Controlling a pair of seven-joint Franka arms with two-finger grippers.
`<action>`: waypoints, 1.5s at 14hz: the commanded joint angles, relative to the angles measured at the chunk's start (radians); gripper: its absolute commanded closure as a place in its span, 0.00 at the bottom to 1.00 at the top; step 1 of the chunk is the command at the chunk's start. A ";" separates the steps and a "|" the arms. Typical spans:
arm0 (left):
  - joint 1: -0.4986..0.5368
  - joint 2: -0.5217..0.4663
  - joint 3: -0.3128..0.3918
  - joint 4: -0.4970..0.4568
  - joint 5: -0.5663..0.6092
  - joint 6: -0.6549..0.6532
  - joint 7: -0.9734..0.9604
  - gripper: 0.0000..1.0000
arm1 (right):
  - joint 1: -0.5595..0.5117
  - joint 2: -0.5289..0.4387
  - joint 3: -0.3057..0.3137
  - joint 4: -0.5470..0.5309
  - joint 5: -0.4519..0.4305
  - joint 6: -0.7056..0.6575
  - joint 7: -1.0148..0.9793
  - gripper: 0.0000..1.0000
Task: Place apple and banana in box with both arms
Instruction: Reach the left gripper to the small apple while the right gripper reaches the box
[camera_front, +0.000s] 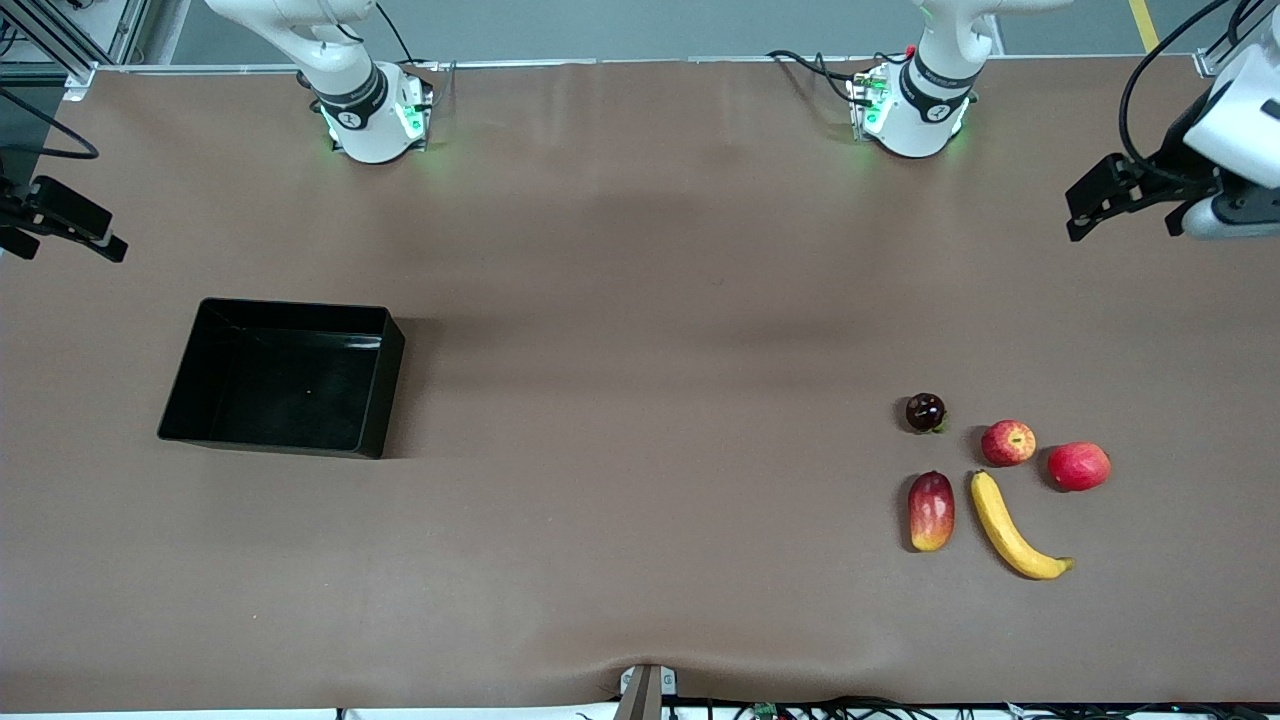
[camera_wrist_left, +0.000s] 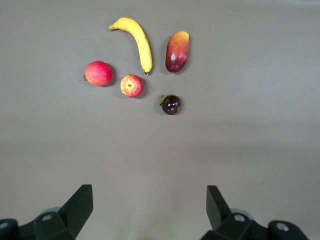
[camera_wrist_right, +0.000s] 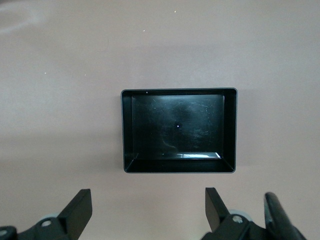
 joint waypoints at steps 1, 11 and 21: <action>0.006 0.020 -0.002 0.026 -0.019 -0.016 0.014 0.00 | -0.013 0.012 0.008 0.023 0.013 -0.012 0.003 0.00; 0.056 0.072 0.003 -0.096 0.007 0.202 0.072 0.00 | -0.025 0.137 0.008 0.027 -0.019 0.040 -0.012 0.00; 0.133 0.351 0.003 -0.307 0.005 0.791 0.204 0.00 | -0.073 0.329 0.008 0.021 -0.099 0.136 -0.032 0.00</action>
